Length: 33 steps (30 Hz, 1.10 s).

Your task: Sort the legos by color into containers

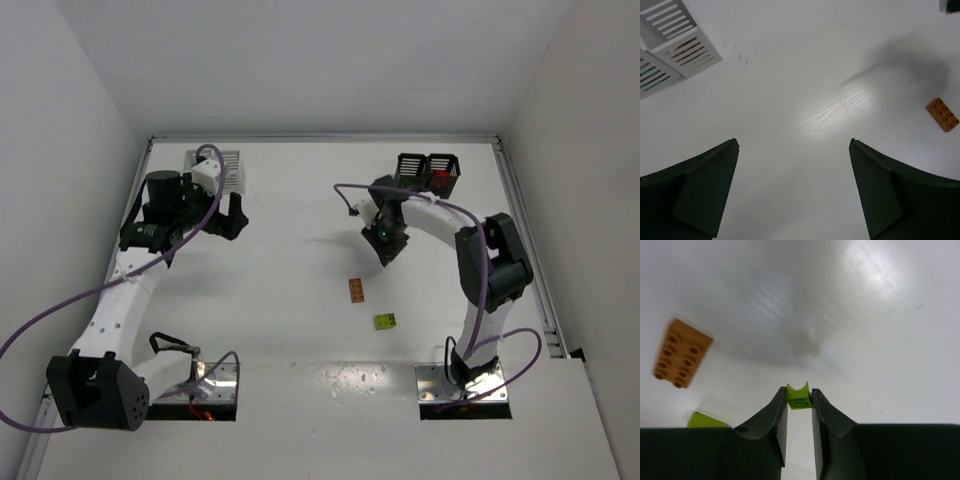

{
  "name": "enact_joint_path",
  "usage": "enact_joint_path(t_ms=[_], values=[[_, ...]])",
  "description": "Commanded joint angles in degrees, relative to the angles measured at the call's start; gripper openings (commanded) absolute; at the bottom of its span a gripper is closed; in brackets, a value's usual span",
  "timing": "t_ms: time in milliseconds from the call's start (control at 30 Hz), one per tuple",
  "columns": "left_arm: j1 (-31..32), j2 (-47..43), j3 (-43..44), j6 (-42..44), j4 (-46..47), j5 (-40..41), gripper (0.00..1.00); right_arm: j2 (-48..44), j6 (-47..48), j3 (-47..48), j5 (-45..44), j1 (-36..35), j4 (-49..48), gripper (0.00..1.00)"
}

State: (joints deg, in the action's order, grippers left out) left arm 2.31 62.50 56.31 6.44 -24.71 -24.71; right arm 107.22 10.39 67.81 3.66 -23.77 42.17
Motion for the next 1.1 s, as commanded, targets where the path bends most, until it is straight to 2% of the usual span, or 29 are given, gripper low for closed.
enact_joint_path(t_ms=[0,167,233,367,533,633,667,800,833,867,900,1000,1067], values=[[0.2,-1.5,-0.7,-0.2,2.2,-1.4,1.00,-6.6,-3.1,10.0,1.8,0.4,-0.7,0.13],[0.8,1.2,-0.7,-3.4,1.7,-2.0,1.00,-6.6,-5.6,23.8,0.2,1.0,0.0,0.11],[2.4,1.8,-0.7,-4.2,1.1,-1.5,1.00,-6.6,-7.8,26.2,-1.3,2.1,-2.5,0.11],[8.1,3.1,1.4,-3.1,-0.3,12.6,1.00,-3.3,-10.4,33.8,-4.4,3.5,-3.9,0.09],[12.4,0.3,0.9,-1.9,1.0,14.8,1.00,4.6,-11.8,44.7,-5.3,8.7,-1.5,0.09],[13.7,0.3,1.4,-8.5,4.0,20.7,1.00,10.0,-12.4,50.2,-3.8,11.9,0.4,0.09],[13.7,1.9,2.3,-11.7,4.6,20.2,1.00,12.0,-12.4,51.1,-3.2,12.5,1.1,0.09],[12.3,6.4,5.9,-13.1,3.2,12.4,1.00,14.5,-12.4,53.1,-2.5,14.5,2.5,0.09],[14.1,7.8,7.0,-12.6,1.9,14.1,1.00,15.3,-12.4,53.1,-2.5,15.2,2.5,0.09],[19.1,9.4,10.4,-10.3,0.0,16.6,1.00,15.3,-12.4,53.1,-2.5,15.9,1.8,0.09],[21.6,11.0,12.1,-9.3,-3.6,22.0,1.00,15.3,-12.4,52.6,-2.5,15.9,1.8,0.09],[28.0,15.2,15.1,-8.2,-6.1,29.8,1.00,16.4,-12.4,52.6,-2.5,17.5,1.2,0.09],[30.8,15.2,15.1,-8.2,-6.1,29.8,1.00,18.0,-12.4,53.3,-1.5,18.1,1.2,0.09]])
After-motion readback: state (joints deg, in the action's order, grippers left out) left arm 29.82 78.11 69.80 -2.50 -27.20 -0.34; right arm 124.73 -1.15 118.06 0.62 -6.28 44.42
